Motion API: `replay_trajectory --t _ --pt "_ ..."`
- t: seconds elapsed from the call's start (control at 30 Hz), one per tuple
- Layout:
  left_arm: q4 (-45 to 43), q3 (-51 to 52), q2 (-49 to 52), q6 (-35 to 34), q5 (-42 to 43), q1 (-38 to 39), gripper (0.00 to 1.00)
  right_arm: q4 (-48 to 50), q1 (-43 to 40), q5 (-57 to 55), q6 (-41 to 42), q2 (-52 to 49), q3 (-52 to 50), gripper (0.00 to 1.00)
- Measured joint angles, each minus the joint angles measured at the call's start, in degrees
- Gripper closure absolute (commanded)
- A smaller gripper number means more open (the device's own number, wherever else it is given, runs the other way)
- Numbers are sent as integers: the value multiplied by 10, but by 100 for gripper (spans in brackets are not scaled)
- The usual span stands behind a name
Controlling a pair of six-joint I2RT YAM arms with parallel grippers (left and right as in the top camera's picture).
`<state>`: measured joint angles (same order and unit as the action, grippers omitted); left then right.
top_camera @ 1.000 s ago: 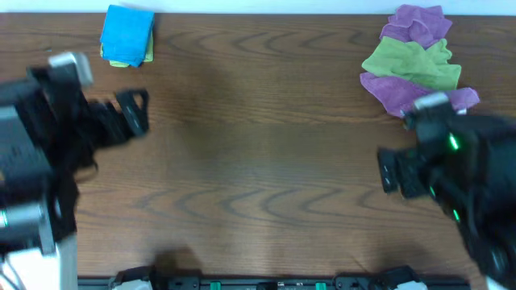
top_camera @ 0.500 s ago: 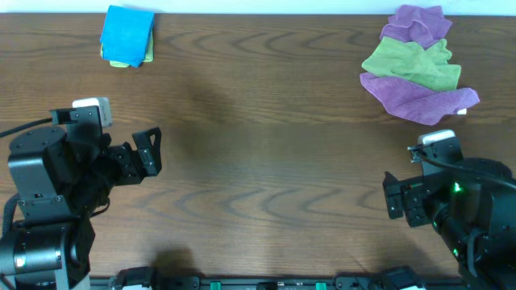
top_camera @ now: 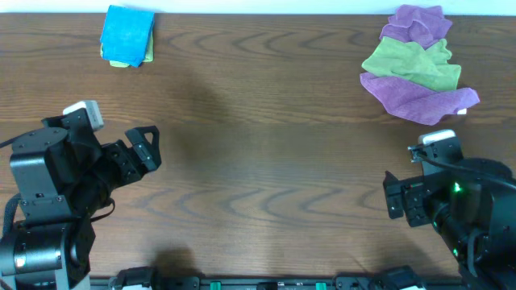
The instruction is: Fold the cloth
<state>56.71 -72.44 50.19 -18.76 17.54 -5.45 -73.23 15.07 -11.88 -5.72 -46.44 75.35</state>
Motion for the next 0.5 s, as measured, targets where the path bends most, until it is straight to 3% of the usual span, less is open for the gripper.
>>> replay_trajectory --t 0.3,0.5 --pt "-2 1 5 13 -115 1 5 0 0 0 0 0 0 1" --pt "-141 73 -10 127 -156 -6 5 0 0 -2 0 0 0 1"
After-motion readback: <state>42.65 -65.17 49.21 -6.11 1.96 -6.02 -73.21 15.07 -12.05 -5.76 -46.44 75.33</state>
